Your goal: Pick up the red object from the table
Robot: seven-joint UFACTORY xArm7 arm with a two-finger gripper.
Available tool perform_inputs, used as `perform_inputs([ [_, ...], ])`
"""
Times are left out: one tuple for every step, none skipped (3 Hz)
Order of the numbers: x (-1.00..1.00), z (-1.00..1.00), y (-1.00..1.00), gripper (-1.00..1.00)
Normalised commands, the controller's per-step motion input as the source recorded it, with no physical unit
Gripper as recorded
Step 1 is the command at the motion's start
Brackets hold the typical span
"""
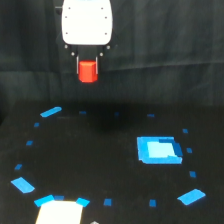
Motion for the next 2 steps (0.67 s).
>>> perform_inputs([
  [0.18, 0.60, -0.03, -1.00],
  [-0.12, 0.11, 0.13, -1.00],
])
